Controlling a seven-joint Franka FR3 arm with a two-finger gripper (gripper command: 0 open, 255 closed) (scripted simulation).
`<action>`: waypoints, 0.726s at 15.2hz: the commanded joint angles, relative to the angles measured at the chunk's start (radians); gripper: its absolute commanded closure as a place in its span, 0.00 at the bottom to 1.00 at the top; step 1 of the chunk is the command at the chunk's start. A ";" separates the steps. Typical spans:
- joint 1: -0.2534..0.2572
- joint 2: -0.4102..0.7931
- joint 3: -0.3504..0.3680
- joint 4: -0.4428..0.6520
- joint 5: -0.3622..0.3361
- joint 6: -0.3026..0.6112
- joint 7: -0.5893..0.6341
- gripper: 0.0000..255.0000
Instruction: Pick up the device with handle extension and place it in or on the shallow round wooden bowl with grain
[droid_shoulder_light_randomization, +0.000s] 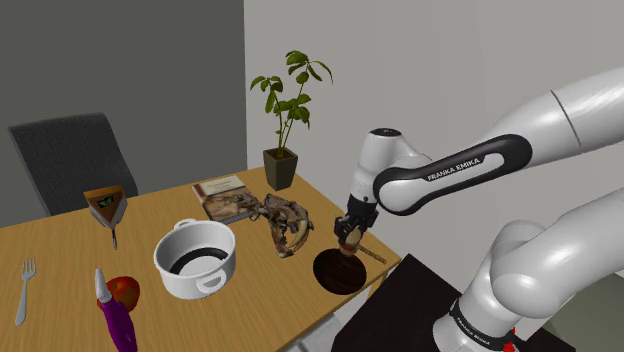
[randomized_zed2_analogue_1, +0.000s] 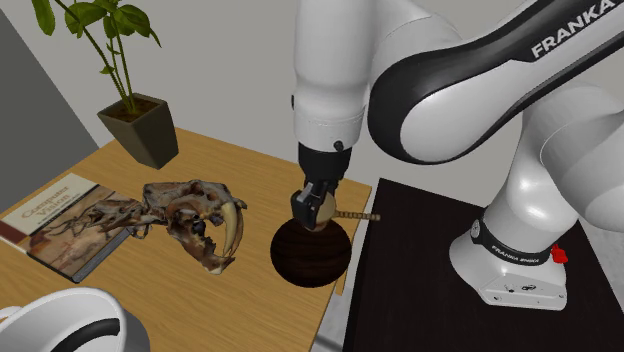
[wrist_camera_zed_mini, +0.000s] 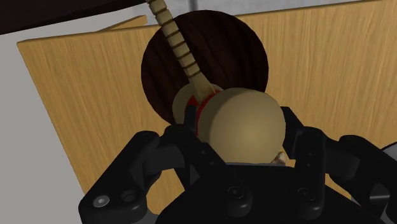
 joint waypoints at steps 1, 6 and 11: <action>-0.001 0.027 0.003 -0.012 0.001 0.040 -0.001 1.00; -0.003 0.096 0.010 -0.038 0.002 0.134 0.000 1.00; -0.005 0.156 0.016 -0.053 0.001 0.209 0.001 1.00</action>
